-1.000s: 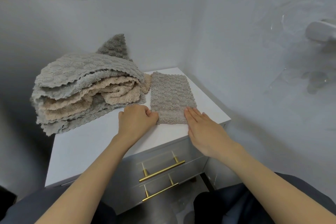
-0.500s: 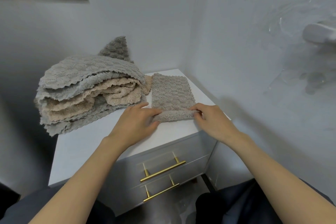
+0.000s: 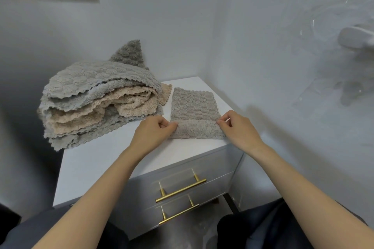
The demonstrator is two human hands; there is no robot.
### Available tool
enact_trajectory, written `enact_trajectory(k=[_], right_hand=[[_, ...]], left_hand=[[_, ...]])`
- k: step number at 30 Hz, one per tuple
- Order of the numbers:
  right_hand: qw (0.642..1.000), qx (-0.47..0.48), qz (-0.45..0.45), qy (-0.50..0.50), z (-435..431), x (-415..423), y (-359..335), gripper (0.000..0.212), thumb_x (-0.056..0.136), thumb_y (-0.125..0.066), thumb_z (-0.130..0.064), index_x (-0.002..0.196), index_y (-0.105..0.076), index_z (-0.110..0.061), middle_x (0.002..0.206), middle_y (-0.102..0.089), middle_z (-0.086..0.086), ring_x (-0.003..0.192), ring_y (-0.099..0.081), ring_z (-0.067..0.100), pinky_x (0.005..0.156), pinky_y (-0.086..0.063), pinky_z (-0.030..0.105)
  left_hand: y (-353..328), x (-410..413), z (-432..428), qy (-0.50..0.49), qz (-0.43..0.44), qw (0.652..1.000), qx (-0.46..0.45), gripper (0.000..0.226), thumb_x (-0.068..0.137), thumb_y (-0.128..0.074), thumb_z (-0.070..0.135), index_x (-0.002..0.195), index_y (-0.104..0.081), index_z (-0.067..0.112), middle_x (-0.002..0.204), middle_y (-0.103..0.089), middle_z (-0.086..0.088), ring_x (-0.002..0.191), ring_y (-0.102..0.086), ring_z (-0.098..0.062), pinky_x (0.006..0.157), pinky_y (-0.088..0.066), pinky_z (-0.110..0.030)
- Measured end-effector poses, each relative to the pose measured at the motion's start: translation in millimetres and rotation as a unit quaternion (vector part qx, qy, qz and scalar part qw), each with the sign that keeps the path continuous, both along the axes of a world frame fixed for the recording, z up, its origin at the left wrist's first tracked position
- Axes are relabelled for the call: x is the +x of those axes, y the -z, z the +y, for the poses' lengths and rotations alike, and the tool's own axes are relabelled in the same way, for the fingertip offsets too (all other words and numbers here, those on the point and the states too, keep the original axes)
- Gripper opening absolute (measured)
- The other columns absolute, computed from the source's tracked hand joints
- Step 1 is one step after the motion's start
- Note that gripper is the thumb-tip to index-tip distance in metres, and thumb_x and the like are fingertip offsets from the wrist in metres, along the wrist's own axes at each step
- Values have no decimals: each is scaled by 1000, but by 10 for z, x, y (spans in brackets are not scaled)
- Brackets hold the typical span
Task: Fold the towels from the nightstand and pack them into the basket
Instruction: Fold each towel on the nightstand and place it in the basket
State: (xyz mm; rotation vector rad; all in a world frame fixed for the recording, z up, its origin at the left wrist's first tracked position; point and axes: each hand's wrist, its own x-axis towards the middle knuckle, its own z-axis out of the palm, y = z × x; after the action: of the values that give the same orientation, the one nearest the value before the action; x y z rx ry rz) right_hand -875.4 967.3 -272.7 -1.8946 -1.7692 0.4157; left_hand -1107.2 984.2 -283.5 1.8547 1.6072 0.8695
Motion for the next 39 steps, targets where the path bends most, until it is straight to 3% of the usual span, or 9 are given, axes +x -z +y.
enact_trajectory(k=[4, 7, 11, 13, 16, 24, 31, 35, 39], right_hand=[[987, 85, -131, 28, -65, -97, -9, 12, 95, -51, -22, 103, -58, -15, 100, -58, 4, 102, -50, 26, 78, -42, 36], [974, 188, -118, -48, -154, -285, -39, 26, 92, -50, -3, 113, -63, -11, 118, -59, 5, 113, -49, 26, 94, -39, 35], [954, 148, -182, -187, -284, -621, 72, 46, 99, -39, -8, 145, -39, -11, 151, -37, 3, 142, -28, 18, 118, -10, 28], [945, 113, -214, -220, -278, -676, 140, 53, 101, -34, -8, 152, -20, -11, 159, -17, 2, 148, -9, 16, 116, 6, 25], [943, 70, -229, -233, -255, -658, 175, 58, 101, -29, -6, 153, -5, -11, 161, 0, 3, 148, 5, 15, 116, 12, 25], [950, 21, -228, -213, -245, -373, 214, 56, 103, -25, -13, 153, 1, -13, 161, 5, 2, 148, 7, 12, 112, 14, 18], [962, 8, -223, -157, -237, -122, 226, 56, 103, -28, -15, 153, -3, -13, 161, -1, 3, 148, -2, 14, 116, 0, 23], [956, 27, -259, -132, -215, -122, 202, 54, 103, -30, -19, 154, -10, -18, 161, -9, -2, 147, -14, 12, 114, -23, 29], [957, 36, -263, -116, -201, -121, 132, 55, 99, -35, -13, 151, -22, -21, 157, -27, -3, 133, -41, 21, 93, -43, 33]], left_hand=[[13, 34, 44, -20, 26, 999, -15, 32, 89, -60, 43, 72, -62, 15, 61, -56, 8, 57, -49, -9, 59, -34, -26], [21, 39, 61, -24, 39, 999, -17, 32, 88, -60, 42, 68, -59, 17, 56, -51, 9, 56, -48, -9, 61, -33, -27], [25, 39, 92, -23, 37, 999, -22, 33, 87, -61, 43, 64, -56, 19, 54, -50, 10, 56, -47, -9, 62, -33, -27], [28, 40, 107, -20, 34, 999, -28, 34, 87, -61, 44, 63, -55, 20, 55, -50, 10, 56, -47, -9, 61, -33, -27], [42, 41, 119, -25, 41, 998, -27, 35, 86, -61, 45, 62, -55, 20, 54, -51, 10, 56, -47, -8, 62, -34, -28], [29, 69, 96, -48, 102, 994, -1, 33, 87, -56, 43, 71, -63, 15, 62, -60, 7, 65, -55, -7, 74, -38, -32], [21, 71, 17, -32, 111, 991, 72, 18, 89, -57, 39, 87, -58, 21, 80, -59, 8, 80, -54, -14, 66, -38, -29], [-10, 43, -52, 77, 150, 953, 252, 18, 92, -58, 19, 108, -65, 18, 106, -61, 4, 100, -52, -18, 85, -43, -31], [-42, -22, -92, 150, 192, 938, 246, 29, 89, -60, 15, 116, -69, 20, 115, -69, 7, 113, -56, -19, 96, -44, -37]])
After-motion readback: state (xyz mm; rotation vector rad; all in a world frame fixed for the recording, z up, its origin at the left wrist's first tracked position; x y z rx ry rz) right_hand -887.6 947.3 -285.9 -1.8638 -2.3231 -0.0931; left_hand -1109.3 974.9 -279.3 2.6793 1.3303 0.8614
